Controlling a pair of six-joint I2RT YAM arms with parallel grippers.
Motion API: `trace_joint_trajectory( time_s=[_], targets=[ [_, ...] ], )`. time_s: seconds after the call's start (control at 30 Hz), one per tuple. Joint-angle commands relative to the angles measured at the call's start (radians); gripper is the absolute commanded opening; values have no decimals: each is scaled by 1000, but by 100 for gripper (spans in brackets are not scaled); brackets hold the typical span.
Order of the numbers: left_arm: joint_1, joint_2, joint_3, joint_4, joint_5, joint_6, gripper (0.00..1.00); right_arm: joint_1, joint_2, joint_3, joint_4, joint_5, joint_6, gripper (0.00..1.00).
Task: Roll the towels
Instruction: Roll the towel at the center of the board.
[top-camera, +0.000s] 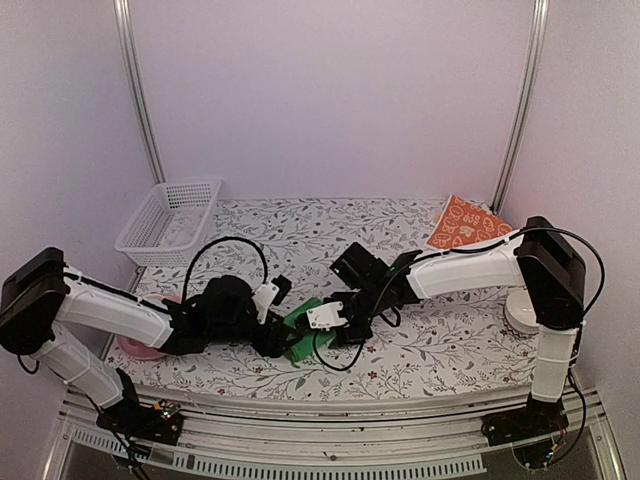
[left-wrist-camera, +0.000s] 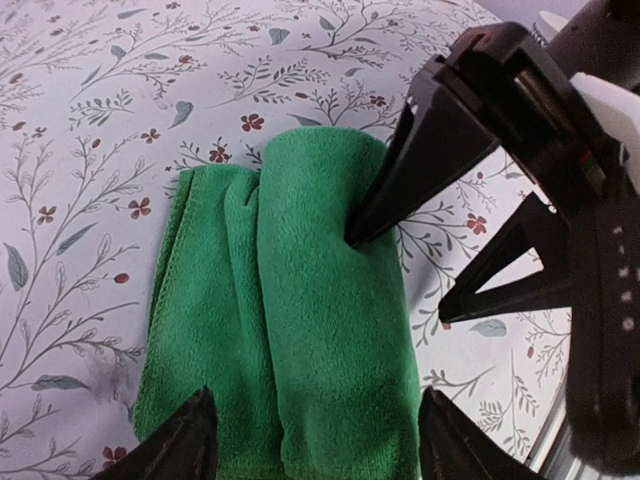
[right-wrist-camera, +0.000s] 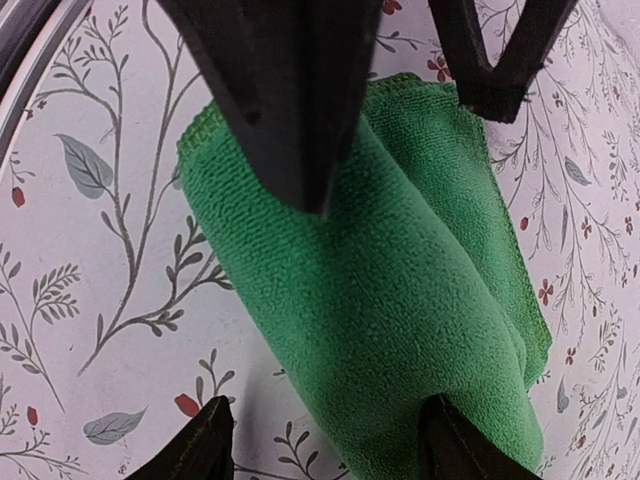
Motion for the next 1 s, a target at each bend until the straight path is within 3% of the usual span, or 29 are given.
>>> trace_joint_trajectory(
  time_s=[0.0, 0.37, 0.43, 0.53, 0.63, 0.77, 0.97],
  targets=[
    [20, 42, 50, -11, -3, 3, 68, -5, 21, 19, -44, -29, 9, 63],
    [57, 157, 92, 11, 117, -2, 54, -7, 26, 20, -44, -31, 12, 63],
    [58, 175, 99, 11, 120, -5, 45, -6, 25, 20, -44, -31, 14, 63],
    [71, 182, 92, 13, 91, -28, 23, -7, 17, 20, -44, -30, 13, 64],
    [104, 169, 63, 37, 83, -51, 14, -8, -6, 14, -43, -32, 4, 65],
    [142, 164, 35, 57, 120, -62, 9, -16, -55, -6, -42, -62, -32, 69],
    [191, 219, 47, 53, 197, -59, 8, -18, -133, -50, 18, -87, -141, 74]
  ],
)
